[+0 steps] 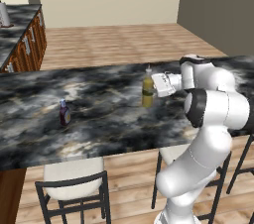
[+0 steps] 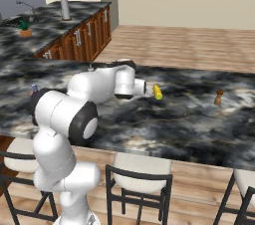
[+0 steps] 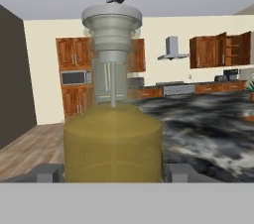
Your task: Move the condiment bottle and oil and vinegar bottle from the cabinet to the dining counter.
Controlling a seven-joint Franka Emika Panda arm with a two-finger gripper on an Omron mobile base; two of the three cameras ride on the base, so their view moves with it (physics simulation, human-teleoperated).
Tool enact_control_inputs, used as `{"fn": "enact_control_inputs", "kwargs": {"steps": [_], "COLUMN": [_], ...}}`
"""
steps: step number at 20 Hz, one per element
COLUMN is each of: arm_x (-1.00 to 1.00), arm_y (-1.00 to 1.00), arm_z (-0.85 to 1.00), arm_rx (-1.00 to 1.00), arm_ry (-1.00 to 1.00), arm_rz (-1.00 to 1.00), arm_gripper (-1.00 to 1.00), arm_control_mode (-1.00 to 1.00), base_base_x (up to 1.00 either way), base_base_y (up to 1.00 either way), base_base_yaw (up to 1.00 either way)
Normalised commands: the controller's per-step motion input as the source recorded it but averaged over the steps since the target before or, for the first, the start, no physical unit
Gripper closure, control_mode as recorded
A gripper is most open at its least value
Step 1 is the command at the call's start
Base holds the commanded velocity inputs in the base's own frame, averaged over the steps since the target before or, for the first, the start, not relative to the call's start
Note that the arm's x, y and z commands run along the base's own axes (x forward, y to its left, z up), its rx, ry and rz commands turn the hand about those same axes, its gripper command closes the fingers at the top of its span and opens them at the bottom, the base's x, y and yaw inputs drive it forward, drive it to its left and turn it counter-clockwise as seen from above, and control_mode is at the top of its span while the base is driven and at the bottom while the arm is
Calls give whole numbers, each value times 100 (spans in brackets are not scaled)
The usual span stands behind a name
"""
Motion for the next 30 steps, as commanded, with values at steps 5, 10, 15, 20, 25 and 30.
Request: {"fn": "enact_control_inputs", "kwargs": {"steps": [5,10,15,20,25,30], "arm_x": [1,9,22,27,31,30], "arm_y": [39,19,15,7,0,0], "arm_z": [-21,-27,-29,-33,-36,-31], "arm_rx": [-9,0,0,0,0,0], "arm_ry": [-3,0,-3,-4,-3,-1], "arm_rz": [0,0,0,0,0,0], "arm_gripper": [100,100,100,100,100,100], "arm_control_mode": [-100,-100,-100,-100,-100,-100], "base_base_x": [0,0,0,0,0,0], "base_base_y": [0,0,0,0,0,0], "base_base_yaw": [0,0,0,0,0,0]}}
